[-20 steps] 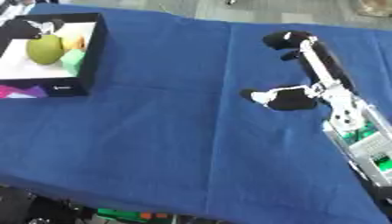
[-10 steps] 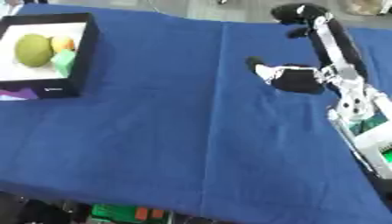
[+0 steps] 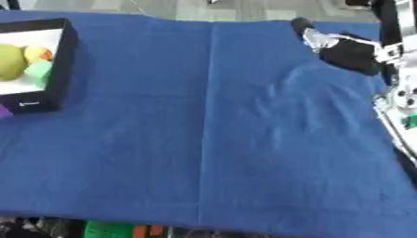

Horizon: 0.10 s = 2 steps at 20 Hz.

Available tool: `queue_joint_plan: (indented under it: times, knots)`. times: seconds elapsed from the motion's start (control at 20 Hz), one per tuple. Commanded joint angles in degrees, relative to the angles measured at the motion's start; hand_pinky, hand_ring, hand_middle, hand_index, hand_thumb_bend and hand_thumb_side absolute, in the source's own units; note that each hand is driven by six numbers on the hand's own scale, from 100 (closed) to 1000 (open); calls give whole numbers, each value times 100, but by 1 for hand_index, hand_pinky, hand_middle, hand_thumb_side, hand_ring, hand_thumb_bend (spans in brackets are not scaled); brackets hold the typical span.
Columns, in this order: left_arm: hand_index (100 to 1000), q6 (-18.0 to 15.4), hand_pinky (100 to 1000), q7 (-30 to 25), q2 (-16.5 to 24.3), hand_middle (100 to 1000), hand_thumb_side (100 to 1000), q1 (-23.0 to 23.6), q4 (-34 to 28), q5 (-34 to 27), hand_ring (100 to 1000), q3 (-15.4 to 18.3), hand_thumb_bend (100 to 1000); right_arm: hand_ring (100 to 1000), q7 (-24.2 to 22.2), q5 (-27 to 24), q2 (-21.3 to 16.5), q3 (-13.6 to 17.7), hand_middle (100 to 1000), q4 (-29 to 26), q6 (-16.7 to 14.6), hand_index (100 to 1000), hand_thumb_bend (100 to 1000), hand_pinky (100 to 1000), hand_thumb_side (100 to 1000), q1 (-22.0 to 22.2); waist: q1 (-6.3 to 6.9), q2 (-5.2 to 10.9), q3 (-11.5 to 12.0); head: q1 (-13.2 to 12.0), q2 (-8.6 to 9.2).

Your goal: Pick up the objects with one hand, pass them to the other hand, and then place them into the box on the other side of the table.

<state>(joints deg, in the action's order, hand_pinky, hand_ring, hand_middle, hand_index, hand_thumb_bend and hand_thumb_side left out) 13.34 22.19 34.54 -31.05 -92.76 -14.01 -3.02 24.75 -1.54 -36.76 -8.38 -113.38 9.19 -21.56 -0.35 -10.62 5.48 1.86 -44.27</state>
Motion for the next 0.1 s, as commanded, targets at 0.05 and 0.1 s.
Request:
queue_joint_plan:
  times: [0.05, 0.1]
  knots:
    - [801, -216, 840, 54, -14, 724, 864, 36, -66, -185, 740, 142, 152, 825, 219, -307, -221, 240, 738, -121, -37, 761, 498, 724, 100, 93, 23, 95, -20, 82, 37]
    - [801, -284, 842, 37, -55, 719, 857, 78, -80, -215, 741, 153, 141, 820, 294, -417, -216, 302, 737, -116, -50, 760, 354, 725, 116, 164, 23, 87, -34, 108, 44]
